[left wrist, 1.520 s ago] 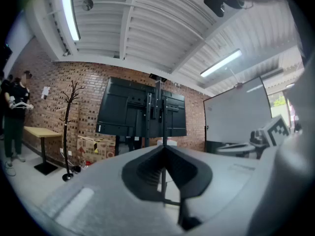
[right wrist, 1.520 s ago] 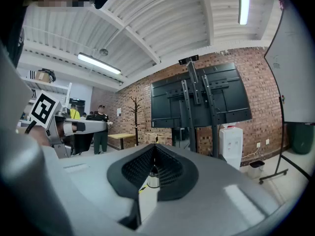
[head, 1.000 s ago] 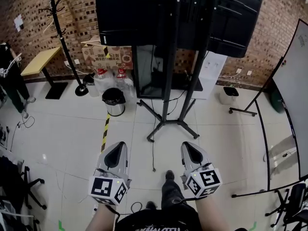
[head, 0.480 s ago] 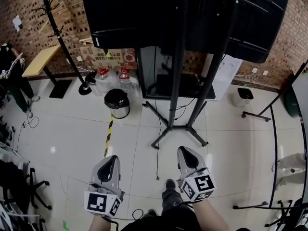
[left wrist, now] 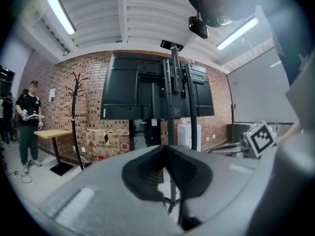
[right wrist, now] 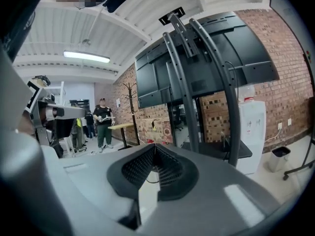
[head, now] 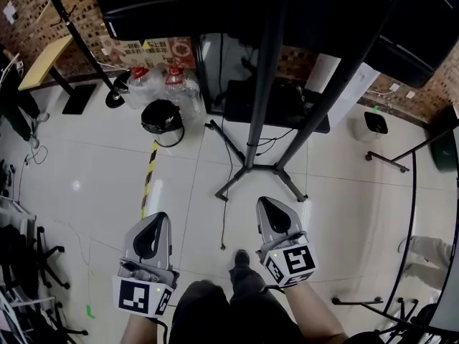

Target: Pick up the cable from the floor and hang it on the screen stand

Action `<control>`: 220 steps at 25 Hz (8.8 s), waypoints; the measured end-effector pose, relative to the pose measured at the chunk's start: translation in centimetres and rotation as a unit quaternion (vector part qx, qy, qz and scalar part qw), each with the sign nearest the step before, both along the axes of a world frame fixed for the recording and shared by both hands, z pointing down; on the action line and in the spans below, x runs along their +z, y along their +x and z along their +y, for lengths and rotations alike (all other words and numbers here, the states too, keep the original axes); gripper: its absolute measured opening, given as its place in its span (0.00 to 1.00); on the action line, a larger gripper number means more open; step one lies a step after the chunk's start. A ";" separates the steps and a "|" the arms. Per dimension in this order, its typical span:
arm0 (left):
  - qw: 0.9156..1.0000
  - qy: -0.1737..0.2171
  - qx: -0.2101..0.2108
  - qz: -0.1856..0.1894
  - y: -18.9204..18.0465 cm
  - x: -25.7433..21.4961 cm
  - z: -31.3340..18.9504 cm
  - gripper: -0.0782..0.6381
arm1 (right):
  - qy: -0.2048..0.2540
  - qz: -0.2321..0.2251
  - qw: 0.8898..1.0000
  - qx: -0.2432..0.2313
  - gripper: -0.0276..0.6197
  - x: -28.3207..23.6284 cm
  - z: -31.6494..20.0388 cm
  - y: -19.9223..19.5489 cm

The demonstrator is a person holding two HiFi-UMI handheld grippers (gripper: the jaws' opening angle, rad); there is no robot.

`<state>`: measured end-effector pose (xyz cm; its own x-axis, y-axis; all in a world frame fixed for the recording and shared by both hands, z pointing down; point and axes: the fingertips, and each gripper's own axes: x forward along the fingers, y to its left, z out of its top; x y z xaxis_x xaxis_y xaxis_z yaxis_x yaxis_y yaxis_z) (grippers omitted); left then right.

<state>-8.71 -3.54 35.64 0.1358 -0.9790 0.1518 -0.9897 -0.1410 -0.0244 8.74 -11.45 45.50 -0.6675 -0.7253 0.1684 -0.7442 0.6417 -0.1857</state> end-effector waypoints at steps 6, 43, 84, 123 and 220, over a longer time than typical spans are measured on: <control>1.000 -0.005 -0.005 0.013 -2.2 5.1 -4.3 0.12 | -0.009 0.001 0.999 0.045 0.05 4.0 -2.9 -0.3; 0.991 -0.114 0.049 0.045 -10.5 50.5 -9.6 0.12 | -0.248 0.131 0.960 0.007 0.23 66.3 -4.3 -9.9; 0.988 -0.132 0.006 0.084 -11.0 42.8 -5.5 0.12 | -0.365 0.133 0.915 -0.109 0.09 61.5 2.3 -15.2; 0.997 -0.012 0.068 0.045 -2.9 5.0 -4.9 0.12 | -0.097 0.134 0.967 -0.191 0.07 6.2 -1.4 -11.6; 0.959 0.210 0.186 -0.026 9.5 -39.4 -37.0 0.12 | 0.240 0.179 0.950 0.086 0.07 -58.5 -33.0 0.6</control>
